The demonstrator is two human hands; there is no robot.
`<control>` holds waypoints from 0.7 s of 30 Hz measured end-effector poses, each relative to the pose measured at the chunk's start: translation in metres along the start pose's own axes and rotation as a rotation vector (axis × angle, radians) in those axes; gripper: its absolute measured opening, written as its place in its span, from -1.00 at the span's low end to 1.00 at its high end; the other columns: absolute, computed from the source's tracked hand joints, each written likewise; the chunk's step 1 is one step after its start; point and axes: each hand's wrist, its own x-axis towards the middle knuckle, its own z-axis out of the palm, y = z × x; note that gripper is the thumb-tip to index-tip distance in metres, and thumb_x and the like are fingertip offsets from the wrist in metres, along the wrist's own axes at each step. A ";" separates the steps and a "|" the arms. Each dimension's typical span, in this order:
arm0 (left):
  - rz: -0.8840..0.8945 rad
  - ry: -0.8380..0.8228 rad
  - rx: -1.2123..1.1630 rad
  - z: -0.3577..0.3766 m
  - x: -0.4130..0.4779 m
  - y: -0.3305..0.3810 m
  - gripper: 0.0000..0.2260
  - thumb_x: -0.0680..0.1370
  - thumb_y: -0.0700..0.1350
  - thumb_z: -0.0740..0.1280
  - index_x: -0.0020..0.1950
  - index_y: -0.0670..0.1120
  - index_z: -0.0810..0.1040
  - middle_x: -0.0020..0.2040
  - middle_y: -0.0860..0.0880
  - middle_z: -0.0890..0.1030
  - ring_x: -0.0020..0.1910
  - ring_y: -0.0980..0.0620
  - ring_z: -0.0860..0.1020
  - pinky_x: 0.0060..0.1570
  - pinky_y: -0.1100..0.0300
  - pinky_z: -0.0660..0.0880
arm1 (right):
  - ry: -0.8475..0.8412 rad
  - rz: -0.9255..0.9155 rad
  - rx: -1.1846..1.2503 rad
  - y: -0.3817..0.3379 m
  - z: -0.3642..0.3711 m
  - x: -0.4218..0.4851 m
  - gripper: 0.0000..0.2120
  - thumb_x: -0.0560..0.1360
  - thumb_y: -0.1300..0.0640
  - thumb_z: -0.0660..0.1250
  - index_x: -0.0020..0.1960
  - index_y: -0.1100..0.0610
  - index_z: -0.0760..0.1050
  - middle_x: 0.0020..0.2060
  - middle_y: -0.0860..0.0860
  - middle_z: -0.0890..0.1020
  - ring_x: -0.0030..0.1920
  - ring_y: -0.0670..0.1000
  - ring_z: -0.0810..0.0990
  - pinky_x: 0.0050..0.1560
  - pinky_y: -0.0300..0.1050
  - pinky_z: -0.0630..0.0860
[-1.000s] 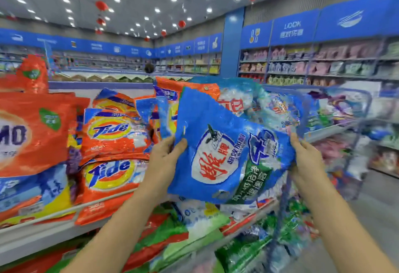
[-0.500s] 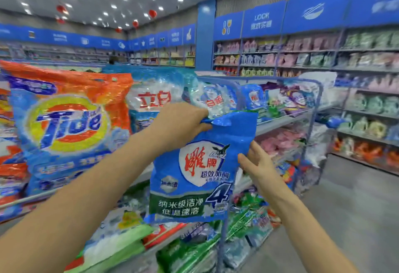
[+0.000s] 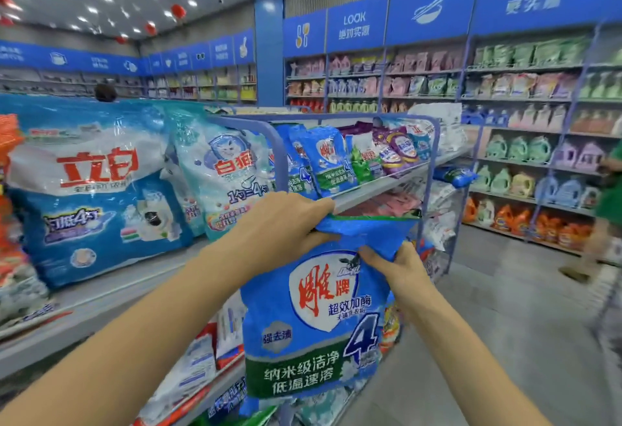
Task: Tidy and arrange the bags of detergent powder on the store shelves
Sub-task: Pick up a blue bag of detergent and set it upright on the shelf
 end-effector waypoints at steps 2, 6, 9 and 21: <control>0.013 0.107 -0.018 0.015 0.015 -0.013 -0.68 0.48 0.13 0.27 -0.23 -0.11 0.41 -0.50 -0.05 0.48 -0.57 -0.09 0.44 -0.59 0.23 0.10 | 0.043 -0.058 -0.063 -0.011 -0.013 0.015 -0.91 0.43 0.11 0.35 -0.09 0.07 0.57 -0.23 0.08 0.66 -0.21 0.14 0.65 -0.20 0.04 0.58; -0.076 0.181 -0.094 0.047 0.042 -0.037 -0.57 0.47 0.24 0.18 -0.24 -0.14 0.41 -0.52 -0.09 0.45 -0.57 -0.11 0.41 -0.57 0.30 0.03 | 0.026 -0.189 -0.198 -0.029 -0.038 0.059 -0.80 0.51 0.19 0.31 -0.27 0.01 0.47 -0.50 -0.11 0.57 -0.44 -0.09 0.56 -0.38 -0.20 0.49; -0.197 0.302 0.004 0.068 0.069 -0.052 -0.51 0.46 0.29 0.13 -0.20 -0.15 0.50 -0.50 -0.06 0.49 -0.56 -0.09 0.45 -0.56 0.33 0.03 | 0.022 -0.205 -0.261 -0.037 -0.052 0.099 -0.91 0.50 0.15 0.33 -0.12 -0.03 0.54 -0.27 -0.08 0.67 -0.20 0.03 0.66 -0.17 0.00 0.61; -0.921 0.630 -1.075 0.210 0.111 -0.027 -0.51 0.40 -0.04 0.49 0.22 0.01 0.32 0.16 0.10 0.45 0.21 0.16 0.44 0.30 0.15 0.35 | 0.146 -0.316 -0.085 -0.044 -0.112 0.255 -0.90 0.52 0.20 0.31 -0.05 0.01 0.53 -0.29 -0.19 0.67 -0.25 -0.13 0.67 -0.22 -0.20 0.61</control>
